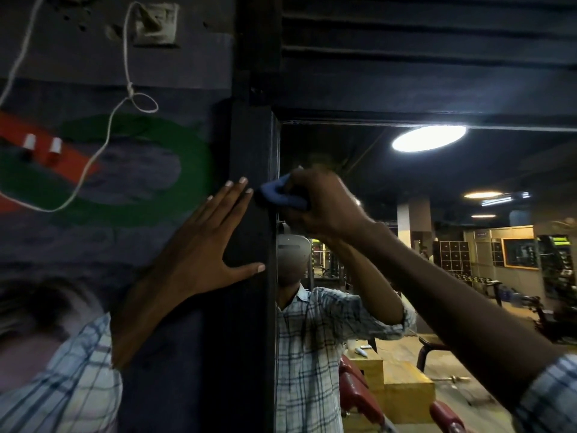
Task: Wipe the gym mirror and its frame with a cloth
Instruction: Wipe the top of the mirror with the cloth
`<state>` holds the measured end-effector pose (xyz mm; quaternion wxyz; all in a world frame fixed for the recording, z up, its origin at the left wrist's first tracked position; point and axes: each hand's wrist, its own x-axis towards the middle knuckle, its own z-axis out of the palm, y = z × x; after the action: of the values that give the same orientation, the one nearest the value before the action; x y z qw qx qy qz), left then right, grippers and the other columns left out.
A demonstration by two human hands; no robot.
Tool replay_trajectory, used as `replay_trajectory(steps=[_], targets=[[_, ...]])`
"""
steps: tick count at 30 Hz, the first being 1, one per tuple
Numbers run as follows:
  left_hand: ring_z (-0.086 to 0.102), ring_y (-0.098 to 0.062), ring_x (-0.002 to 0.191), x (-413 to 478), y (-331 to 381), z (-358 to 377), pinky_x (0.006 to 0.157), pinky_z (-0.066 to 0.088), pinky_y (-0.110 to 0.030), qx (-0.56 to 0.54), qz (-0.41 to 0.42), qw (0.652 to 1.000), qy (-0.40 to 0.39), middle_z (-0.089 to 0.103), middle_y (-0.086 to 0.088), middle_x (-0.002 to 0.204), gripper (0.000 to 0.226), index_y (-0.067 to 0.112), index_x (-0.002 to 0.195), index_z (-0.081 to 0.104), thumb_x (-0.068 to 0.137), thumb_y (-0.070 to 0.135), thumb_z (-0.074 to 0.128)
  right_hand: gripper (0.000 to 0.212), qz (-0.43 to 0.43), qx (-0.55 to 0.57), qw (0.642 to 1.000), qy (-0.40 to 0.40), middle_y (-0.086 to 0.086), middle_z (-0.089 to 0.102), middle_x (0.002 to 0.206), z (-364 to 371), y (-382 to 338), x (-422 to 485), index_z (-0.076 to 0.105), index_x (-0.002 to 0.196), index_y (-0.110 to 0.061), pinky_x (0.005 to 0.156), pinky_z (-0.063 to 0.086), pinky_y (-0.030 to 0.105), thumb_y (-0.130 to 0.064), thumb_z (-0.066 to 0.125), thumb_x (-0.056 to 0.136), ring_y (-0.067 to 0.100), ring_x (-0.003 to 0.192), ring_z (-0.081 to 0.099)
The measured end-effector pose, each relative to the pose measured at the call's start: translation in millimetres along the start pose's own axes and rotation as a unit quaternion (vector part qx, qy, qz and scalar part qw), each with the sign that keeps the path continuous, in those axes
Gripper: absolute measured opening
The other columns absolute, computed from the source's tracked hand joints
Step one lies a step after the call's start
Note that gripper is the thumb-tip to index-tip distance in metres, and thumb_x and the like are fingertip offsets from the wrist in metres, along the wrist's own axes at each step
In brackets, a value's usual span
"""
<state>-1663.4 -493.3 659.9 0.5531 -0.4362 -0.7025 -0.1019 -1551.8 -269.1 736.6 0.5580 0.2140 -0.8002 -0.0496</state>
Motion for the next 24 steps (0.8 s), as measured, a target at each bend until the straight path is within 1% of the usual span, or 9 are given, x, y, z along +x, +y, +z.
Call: replay_trajectory(steps=[5, 9, 10, 12, 14, 16, 18, 21, 24], targets=[[-0.011, -0.011, 0.159, -3, 2, 0, 0.128, 0.004, -0.036, -0.009, 0.000, 1.000, 0.002, -0.013, 0.007, 0.173, 0.121, 0.020, 0.167, 0.001, 0.076, 0.086, 0.047, 0.015, 0.122, -0.004, 0.974, 0.189, -0.005, 0.065, 0.094, -11, 13, -32, 0.065, 0.100, -0.019, 0.071, 0.046, 0.018, -0.021, 0.074, 0.088, 0.004, 0.079, 0.059], [-0.008, -0.013, 0.160, -2, 0, 1, 0.128, 0.009, -0.040, -0.010, -0.002, 1.000, 0.003, -0.012, 0.006, 0.174, 0.122, 0.018, 0.167, 0.002, 0.075, 0.087, 0.046, 0.023, 0.007, 0.034, 0.999, -0.038, -0.012, 0.063, 0.102, 8, -13, -62, 0.067, 0.104, -0.021, 0.072, 0.049, 0.016, -0.017, 0.079, 0.084, -0.002, 0.083, 0.058], [-0.008, -0.014, 0.160, -2, -1, 1, 0.128, 0.010, -0.040, -0.008, -0.001, 1.000, 0.002, -0.012, 0.006, 0.174, 0.122, 0.018, 0.167, 0.002, 0.076, 0.087, 0.045, 0.025, 0.000, 0.025, 0.999, -0.048, -0.014, 0.062, 0.100, 3, -9, -64, 0.068, 0.104, -0.020, 0.072, 0.046, 0.014, -0.017, 0.079, 0.082, -0.003, 0.081, 0.055], [-0.008, -0.014, 0.160, -4, -1, 1, 0.128, 0.009, -0.040, -0.006, 0.000, 1.000, -0.001, -0.011, 0.005, 0.174, 0.121, 0.018, 0.167, 0.002, 0.077, 0.086, 0.045, 0.022, 0.046, 0.008, 0.998, 0.034, -0.016, 0.058, 0.095, -17, 10, -67, 0.066, 0.103, -0.019, 0.071, 0.039, 0.008, -0.024, 0.076, 0.084, -0.004, 0.077, 0.054], [-0.007, -0.015, 0.160, -5, -2, 1, 0.129, 0.009, -0.040, -0.009, 0.000, 1.000, 0.001, -0.011, 0.005, 0.174, 0.120, 0.018, 0.167, 0.003, 0.077, 0.086, 0.045, 0.021, 0.125, -0.005, 0.977, 0.172, -0.012, 0.055, 0.087, -37, 33, -76, 0.062, 0.097, -0.018, 0.066, 0.039, 0.014, -0.032, 0.070, 0.084, -0.001, 0.074, 0.052], [-0.007, -0.015, 0.160, -6, -2, 2, 0.129, 0.010, -0.041, -0.009, 0.002, 1.000, 0.001, -0.011, 0.005, 0.174, 0.120, 0.018, 0.167, 0.003, 0.078, 0.086, 0.045, 0.018, 0.186, 0.003, 0.944, 0.272, -0.008, 0.055, 0.086, -37, 43, -91, 0.060, 0.095, -0.015, 0.065, 0.043, 0.021, -0.026, 0.070, 0.085, 0.000, 0.075, 0.052], [-0.007, -0.014, 0.160, -6, -2, 2, 0.128, 0.010, -0.040, -0.011, 0.000, 1.000, 0.003, -0.011, 0.006, 0.174, 0.120, 0.018, 0.167, 0.003, 0.077, 0.086, 0.045, 0.018, 0.158, -0.009, 0.957, 0.242, -0.007, 0.056, 0.092, -21, 31, -99, 0.060, 0.101, -0.014, 0.071, 0.041, 0.012, -0.019, 0.073, 0.089, -0.006, 0.082, 0.052], [-0.006, -0.014, 0.160, -5, -1, 3, 0.128, 0.009, -0.039, -0.016, -0.001, 1.000, 0.003, -0.010, 0.006, 0.174, 0.120, 0.018, 0.167, 0.004, 0.076, 0.086, 0.045, 0.022, 0.081, -0.014, 0.994, 0.073, -0.008, 0.060, 0.097, -21, 34, -105, 0.063, 0.104, -0.016, 0.075, 0.044, 0.016, -0.019, 0.076, 0.087, -0.001, 0.084, 0.056], [-0.006, -0.014, 0.160, -5, -1, 3, 0.129, 0.008, -0.039, -0.020, -0.001, 1.000, 0.002, -0.010, 0.006, 0.174, 0.121, 0.018, 0.167, 0.003, 0.076, 0.085, 0.045, 0.019, 0.156, -0.034, 0.969, 0.186, 0.003, 0.062, 0.095, -62, 78, -98, 0.062, 0.102, -0.011, 0.073, 0.047, 0.023, -0.017, 0.074, 0.089, 0.009, 0.083, 0.059]])
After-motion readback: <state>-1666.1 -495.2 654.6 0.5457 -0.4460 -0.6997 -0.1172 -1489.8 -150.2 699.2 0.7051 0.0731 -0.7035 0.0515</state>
